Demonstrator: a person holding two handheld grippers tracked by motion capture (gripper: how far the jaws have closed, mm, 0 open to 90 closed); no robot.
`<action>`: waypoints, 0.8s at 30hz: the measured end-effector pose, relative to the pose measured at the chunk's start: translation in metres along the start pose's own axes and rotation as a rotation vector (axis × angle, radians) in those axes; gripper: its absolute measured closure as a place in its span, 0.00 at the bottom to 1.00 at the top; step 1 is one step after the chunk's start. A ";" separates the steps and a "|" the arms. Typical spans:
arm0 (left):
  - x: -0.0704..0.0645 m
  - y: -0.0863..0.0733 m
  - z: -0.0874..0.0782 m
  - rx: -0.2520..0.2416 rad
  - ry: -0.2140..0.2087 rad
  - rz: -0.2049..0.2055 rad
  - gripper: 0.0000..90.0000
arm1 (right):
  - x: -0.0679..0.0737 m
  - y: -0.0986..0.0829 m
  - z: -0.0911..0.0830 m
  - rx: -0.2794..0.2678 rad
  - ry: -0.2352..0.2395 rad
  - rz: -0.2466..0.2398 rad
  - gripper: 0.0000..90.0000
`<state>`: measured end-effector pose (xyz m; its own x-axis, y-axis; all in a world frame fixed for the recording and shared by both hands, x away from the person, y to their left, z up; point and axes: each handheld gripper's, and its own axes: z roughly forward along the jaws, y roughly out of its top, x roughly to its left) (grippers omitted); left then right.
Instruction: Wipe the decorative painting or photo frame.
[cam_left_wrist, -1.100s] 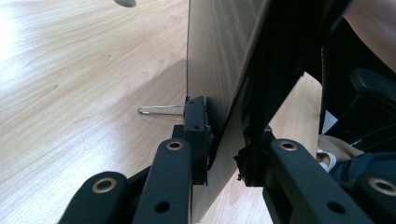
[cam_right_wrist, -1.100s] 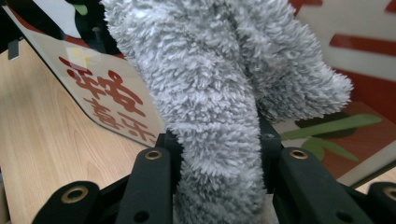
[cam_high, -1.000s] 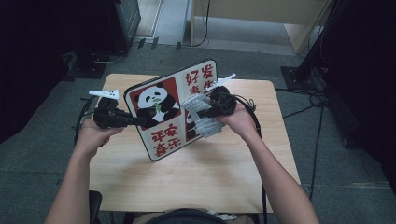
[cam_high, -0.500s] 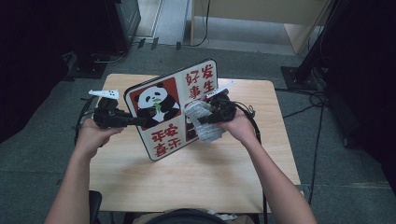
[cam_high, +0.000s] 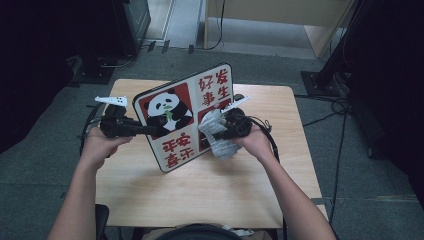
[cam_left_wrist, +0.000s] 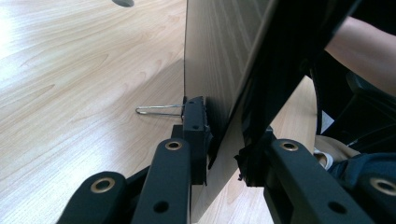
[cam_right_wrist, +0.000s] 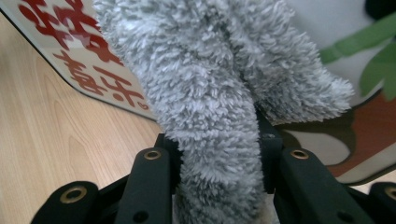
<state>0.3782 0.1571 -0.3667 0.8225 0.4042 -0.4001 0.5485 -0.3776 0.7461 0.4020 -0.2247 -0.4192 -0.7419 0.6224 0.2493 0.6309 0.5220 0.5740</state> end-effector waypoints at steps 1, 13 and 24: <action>0.000 0.000 0.000 -0.001 -0.001 0.000 0.85 | 0.000 -0.002 0.002 0.001 0.001 0.003 0.75; 0.000 -0.001 0.000 -0.003 -0.008 -0.004 0.85 | -0.003 -0.015 0.018 0.021 0.018 0.026 0.75; 0.000 -0.001 0.000 -0.004 -0.009 -0.005 0.84 | -0.007 -0.030 0.030 0.030 0.026 0.042 0.75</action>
<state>0.3778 0.1569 -0.3674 0.8208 0.3990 -0.4086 0.5523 -0.3725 0.7458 0.3948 -0.2277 -0.4614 -0.7199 0.6290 0.2934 0.6679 0.5130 0.5392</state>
